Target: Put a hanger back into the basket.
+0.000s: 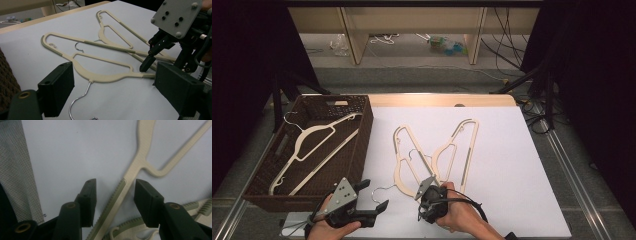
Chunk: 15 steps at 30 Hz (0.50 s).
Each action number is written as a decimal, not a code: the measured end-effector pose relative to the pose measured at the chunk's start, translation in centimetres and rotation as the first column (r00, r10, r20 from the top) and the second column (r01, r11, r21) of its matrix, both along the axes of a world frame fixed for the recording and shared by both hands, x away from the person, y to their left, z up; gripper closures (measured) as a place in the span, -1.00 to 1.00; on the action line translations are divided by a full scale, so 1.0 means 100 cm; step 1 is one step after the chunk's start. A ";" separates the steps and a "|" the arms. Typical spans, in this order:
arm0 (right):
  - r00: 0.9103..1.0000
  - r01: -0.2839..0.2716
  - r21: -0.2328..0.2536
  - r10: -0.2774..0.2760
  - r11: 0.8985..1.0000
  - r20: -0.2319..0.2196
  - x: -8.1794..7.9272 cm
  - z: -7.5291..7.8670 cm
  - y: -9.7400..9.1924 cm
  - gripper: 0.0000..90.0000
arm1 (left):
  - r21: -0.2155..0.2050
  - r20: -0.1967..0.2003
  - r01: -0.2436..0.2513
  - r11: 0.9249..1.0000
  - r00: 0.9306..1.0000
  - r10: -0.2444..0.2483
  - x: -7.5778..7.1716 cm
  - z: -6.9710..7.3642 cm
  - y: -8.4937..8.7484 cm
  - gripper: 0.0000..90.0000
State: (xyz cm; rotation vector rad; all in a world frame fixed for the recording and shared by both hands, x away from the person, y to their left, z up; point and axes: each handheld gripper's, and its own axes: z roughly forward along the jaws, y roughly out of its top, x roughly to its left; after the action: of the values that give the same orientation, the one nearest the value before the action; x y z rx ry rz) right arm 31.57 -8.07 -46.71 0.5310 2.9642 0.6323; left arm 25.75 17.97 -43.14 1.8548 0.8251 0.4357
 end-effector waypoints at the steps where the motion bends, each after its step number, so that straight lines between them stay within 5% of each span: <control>1: 1.000 -0.009 -0.006 0.009 1.000 0.000 0.000 0.000 0.001 0.27 | -0.008 0.001 0.005 1.000 1.000 -0.005 0.000 0.000 0.000 -0.64; 5: 1.000 0.002 -0.034 -0.003 0.999 -0.024 0.003 0.002 0.003 0.40 | -0.004 0.007 0.014 1.000 1.000 -0.014 0.000 0.000 -0.001 -0.63; 15: 1.000 0.024 -0.045 -0.024 0.999 -0.005 0.004 0.003 0.004 0.60 | 0.002 0.018 0.013 1.000 1.000 -0.013 -0.001 0.001 0.000 -0.62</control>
State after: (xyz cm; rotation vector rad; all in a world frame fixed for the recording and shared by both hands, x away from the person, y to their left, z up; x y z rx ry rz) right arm 31.97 -7.71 -46.37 0.5642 2.9645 0.5623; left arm 25.69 17.94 -43.06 1.8547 0.7998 0.4449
